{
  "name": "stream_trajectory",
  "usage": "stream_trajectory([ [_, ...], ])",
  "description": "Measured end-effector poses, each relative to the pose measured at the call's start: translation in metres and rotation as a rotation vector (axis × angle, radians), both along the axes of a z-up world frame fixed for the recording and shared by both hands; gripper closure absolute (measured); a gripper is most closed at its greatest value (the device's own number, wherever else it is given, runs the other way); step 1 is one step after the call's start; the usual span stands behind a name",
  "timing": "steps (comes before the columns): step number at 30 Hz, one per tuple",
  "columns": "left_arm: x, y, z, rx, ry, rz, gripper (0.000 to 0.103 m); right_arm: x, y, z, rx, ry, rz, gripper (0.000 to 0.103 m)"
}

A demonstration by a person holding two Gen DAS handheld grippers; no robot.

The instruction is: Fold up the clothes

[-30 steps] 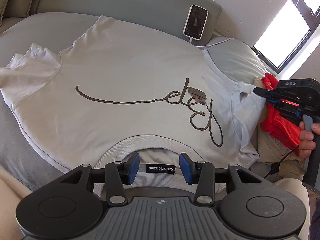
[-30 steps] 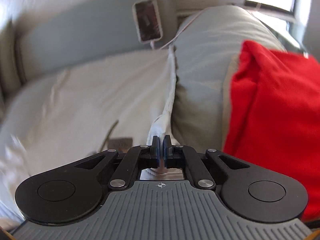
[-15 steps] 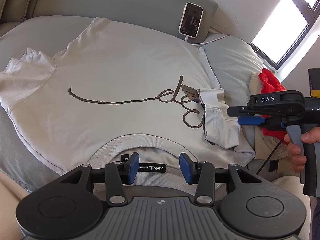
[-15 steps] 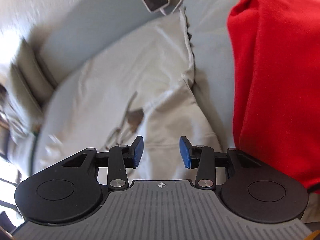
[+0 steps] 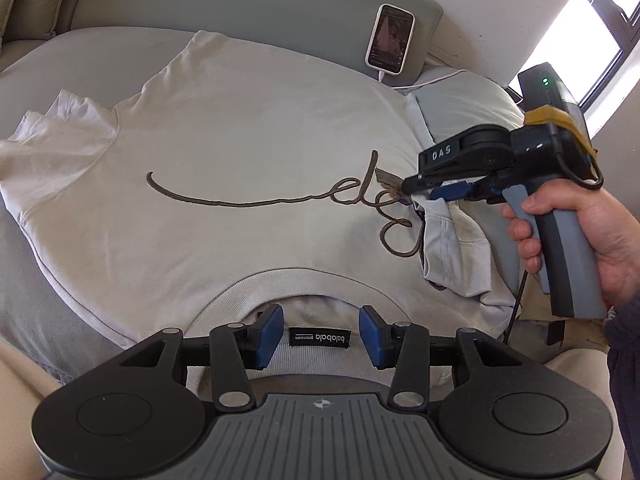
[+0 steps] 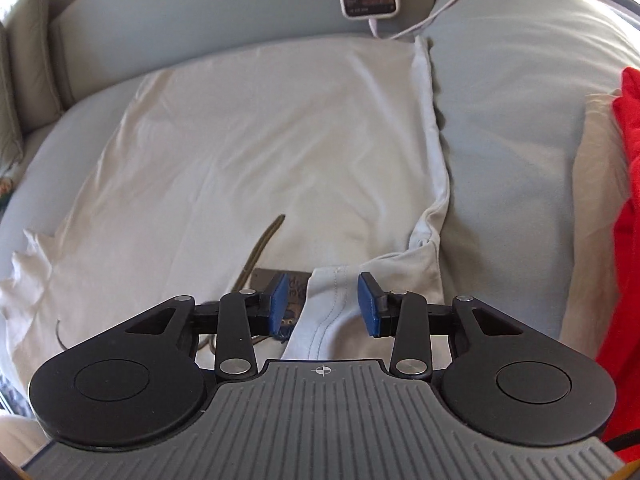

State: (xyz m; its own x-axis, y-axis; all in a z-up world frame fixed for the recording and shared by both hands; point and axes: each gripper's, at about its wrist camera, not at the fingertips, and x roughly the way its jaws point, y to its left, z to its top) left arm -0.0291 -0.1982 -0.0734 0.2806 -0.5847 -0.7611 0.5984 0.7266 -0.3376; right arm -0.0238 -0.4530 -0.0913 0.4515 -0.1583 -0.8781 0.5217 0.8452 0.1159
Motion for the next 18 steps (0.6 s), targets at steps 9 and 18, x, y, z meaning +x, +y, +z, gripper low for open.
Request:
stream_trajectory([
  [9,0.0,-0.001,-0.002,-0.001,-0.006,-0.004,0.061,-0.05,-0.04,0.007,0.154,-0.309,-0.201,0.096],
  [18,-0.004,-0.002,0.002,0.015,-0.009,0.003,0.06,-0.054,-0.047,0.008,0.383,-0.424,-0.185,0.048],
])
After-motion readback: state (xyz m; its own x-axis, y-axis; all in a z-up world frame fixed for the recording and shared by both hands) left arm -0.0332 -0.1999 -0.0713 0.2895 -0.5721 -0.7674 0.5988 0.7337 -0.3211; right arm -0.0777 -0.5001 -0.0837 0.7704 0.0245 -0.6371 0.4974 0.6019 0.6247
